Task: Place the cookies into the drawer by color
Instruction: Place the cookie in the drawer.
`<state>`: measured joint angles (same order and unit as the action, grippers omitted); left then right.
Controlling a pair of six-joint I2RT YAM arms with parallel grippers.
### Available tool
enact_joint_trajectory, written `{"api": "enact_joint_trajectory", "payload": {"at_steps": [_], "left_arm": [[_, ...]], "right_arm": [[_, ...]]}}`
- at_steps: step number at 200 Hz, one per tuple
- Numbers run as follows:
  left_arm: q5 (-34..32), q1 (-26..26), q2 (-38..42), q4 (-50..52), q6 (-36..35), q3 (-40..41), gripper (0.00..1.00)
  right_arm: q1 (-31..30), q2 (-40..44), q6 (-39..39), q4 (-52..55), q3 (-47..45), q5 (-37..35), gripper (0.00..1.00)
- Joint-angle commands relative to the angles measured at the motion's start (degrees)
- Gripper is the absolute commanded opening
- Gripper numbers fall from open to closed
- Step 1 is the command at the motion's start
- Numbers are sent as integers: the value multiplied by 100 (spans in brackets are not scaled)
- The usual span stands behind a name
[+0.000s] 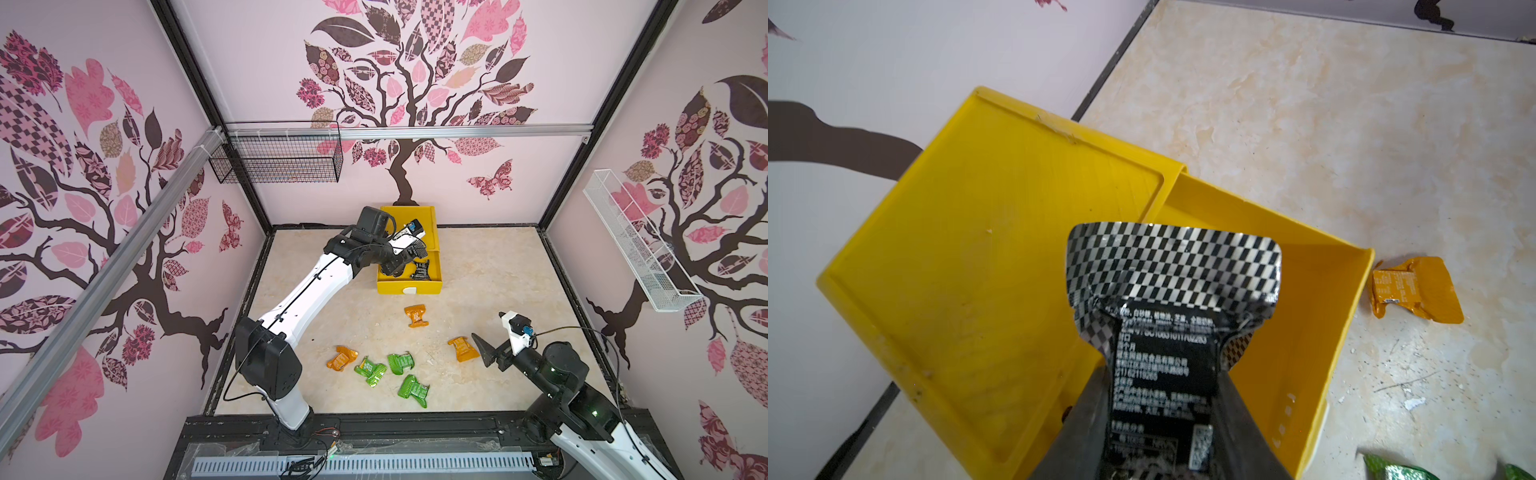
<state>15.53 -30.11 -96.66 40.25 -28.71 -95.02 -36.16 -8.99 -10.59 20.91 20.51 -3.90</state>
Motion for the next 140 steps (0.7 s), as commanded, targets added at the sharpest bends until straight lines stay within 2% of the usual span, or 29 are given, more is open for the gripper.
{"api": "enact_joint_trajectory", "payload": {"at_steps": [1, 17, 30, 64, 92, 96, 99, 140], "left_arm": [[-76, -2, 191, -267, 367, -46, 26], [-135, -3, 126, -312, 532, -36, 27], [-156, -1, 79, -307, 717, -10, 34], [-85, -8, 206, -451, 935, 158, 66], [-60, -13, 412, -523, 1092, 187, 81], [-42, -13, 439, -527, 1127, 180, 89], [-35, -8, 457, -527, 1159, 173, 91], [-142, -8, 1000, -499, 1315, 333, 97]], "right_arm": [[28, 134, -44, -69, 7, -19, 99], [30, 91, -31, -81, 10, -84, 99], [39, 31, -40, -84, 7, -85, 99], [31, 41, -32, -102, 10, -114, 99], [36, 74, -58, -96, 14, -118, 99], [37, 96, -53, -96, 23, -130, 99], [37, 106, -57, -82, 25, -148, 99], [34, -524, -90, 52, 458, -325, 99]]}}
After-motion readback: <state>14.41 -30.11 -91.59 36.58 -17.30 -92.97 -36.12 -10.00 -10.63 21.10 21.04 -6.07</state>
